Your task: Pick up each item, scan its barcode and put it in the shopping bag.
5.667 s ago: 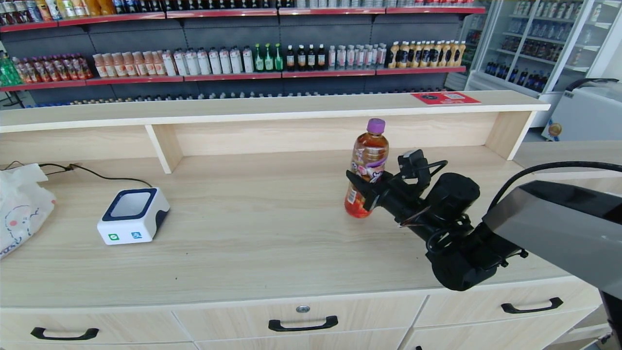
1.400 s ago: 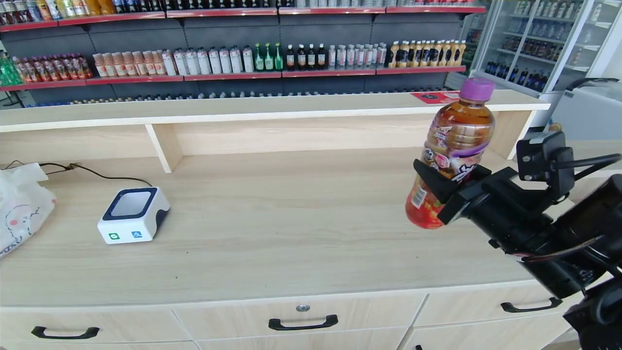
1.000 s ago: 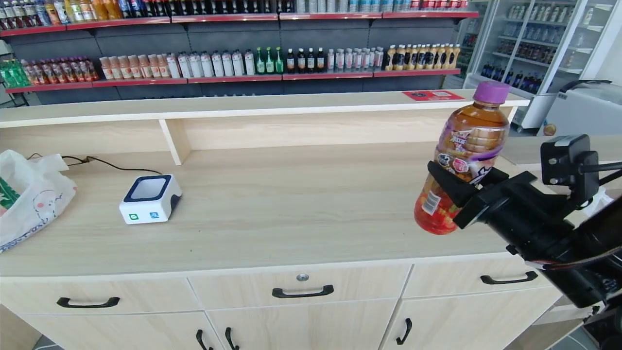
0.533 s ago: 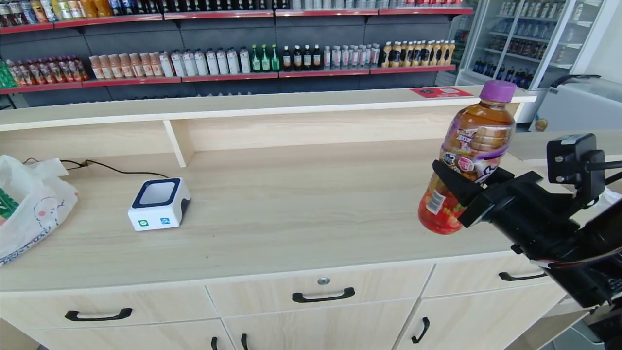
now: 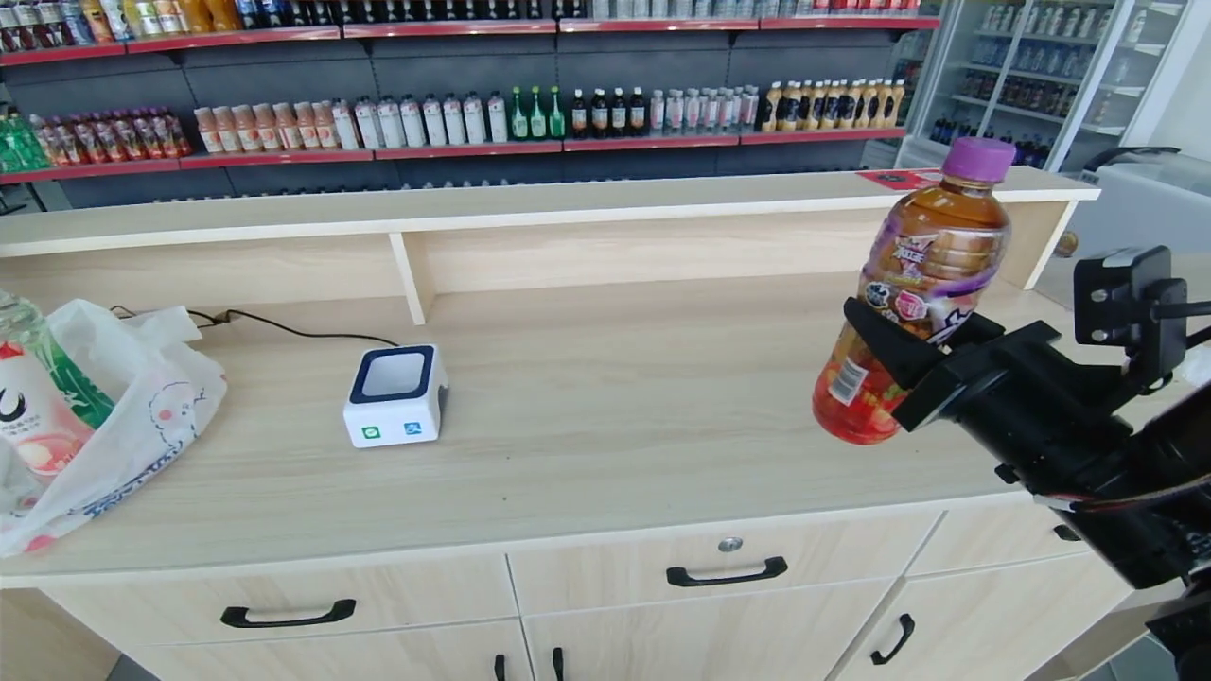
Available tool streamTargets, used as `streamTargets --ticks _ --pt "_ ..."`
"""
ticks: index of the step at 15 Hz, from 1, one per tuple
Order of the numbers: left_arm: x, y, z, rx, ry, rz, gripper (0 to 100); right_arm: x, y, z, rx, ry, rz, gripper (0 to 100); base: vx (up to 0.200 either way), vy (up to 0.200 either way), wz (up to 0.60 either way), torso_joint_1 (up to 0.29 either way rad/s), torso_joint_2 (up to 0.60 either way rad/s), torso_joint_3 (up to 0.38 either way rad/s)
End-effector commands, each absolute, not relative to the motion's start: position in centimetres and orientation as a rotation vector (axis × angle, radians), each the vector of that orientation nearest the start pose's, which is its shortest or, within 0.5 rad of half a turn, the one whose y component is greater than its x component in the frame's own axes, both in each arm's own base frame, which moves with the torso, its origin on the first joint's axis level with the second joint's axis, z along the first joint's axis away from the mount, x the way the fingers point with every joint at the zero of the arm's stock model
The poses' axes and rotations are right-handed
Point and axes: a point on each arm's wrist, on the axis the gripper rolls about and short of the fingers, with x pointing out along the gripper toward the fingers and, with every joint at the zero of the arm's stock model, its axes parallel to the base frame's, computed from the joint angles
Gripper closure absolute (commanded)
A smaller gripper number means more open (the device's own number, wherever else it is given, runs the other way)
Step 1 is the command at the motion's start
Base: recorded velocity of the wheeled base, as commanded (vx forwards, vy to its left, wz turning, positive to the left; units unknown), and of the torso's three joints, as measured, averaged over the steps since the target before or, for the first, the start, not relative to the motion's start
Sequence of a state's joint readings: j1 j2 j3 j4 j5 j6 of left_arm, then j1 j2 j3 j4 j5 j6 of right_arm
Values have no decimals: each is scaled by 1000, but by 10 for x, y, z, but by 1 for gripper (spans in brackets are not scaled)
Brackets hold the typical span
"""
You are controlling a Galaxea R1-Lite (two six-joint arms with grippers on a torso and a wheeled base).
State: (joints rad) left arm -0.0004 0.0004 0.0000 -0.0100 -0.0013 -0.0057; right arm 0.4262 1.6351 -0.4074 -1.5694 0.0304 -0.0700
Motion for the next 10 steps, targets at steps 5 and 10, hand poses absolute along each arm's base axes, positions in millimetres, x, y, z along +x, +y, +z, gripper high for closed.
streamTargets --ticks 5,10 --pt "-23 0 77 -3 -12 -3 0 215 106 196 4 -357 467 100 0 200 0 2 0 1" --pt "-23 0 77 -6 -11 0 0 210 103 195 5 -353 468 100 0 200 0 1 2 1"
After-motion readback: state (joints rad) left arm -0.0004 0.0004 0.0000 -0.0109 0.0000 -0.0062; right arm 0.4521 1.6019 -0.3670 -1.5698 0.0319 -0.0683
